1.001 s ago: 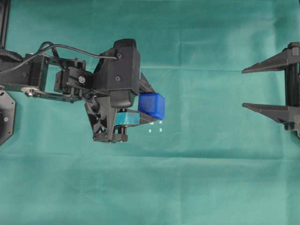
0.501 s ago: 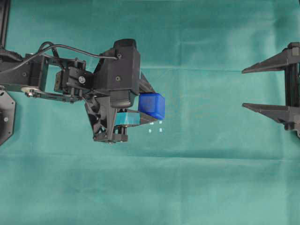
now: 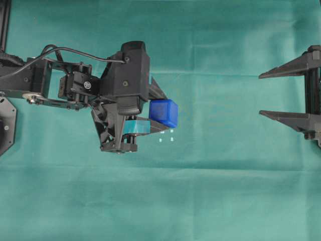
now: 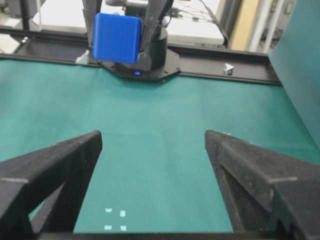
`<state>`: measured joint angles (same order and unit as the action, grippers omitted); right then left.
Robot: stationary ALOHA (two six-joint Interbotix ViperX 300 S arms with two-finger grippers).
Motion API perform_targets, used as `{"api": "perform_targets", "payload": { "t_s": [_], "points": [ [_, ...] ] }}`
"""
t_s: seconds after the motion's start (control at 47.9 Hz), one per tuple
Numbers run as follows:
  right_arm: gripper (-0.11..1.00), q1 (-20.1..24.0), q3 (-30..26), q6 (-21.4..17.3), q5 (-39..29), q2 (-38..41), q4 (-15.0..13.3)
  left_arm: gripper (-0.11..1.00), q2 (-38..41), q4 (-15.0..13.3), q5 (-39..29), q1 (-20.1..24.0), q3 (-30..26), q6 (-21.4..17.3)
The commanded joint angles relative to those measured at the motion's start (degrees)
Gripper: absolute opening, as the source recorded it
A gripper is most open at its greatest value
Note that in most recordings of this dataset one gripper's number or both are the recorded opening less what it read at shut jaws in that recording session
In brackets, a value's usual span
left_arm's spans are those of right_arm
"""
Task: Handover the blue block to the right arm after grasping it with the left arm, then place it in the designated position.
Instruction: 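Lift the blue cube with the left gripper and raise it up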
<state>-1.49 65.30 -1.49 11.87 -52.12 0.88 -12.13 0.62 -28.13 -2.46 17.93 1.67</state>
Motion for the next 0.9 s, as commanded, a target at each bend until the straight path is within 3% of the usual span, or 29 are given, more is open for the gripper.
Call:
{"api": "perform_targets", "payload": {
  "t_s": [0.0, 0.563, 0.876],
  "points": [
    [0.94, -0.2, -1.5, 0.1, 0.4, 0.4, -0.1, 0.47, -2.5, 0.2, 2.5, -0.1, 0.2, -0.1],
    [0.95, -0.1, -1.6, 0.1, 0.5, 0.4, -0.5, 0.47, -10.4, 0.0, 26.8, -0.1, 12.0, -0.2],
    [0.95, -0.1, -1.6, 0.1, 0.7, 0.4, -0.5, 0.47, -11.6, -0.1, 30.2, -0.1, 14.7, -0.2]
  ]
}}
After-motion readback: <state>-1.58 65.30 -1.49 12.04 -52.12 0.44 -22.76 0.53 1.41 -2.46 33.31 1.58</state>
